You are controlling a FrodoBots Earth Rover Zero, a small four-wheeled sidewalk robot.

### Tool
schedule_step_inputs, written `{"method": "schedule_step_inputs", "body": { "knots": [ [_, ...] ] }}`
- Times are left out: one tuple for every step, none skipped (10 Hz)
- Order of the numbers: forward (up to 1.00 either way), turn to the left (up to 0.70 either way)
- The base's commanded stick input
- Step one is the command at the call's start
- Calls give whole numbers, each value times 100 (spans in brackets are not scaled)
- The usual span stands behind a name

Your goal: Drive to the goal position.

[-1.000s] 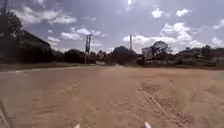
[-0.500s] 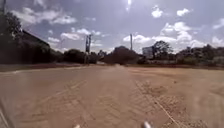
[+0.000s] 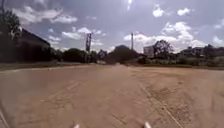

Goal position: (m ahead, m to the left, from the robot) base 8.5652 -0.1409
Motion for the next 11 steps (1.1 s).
{"method": "schedule_step_inputs", "body": {
  "knots": [
    [50, 0],
    [50, 0],
    [50, 0],
    [50, 0],
    [50, 0],
    [50, 0],
    [50, 0],
    [50, 0],
    [50, 0],
    [50, 0],
    [50, 0]
  ]
}}
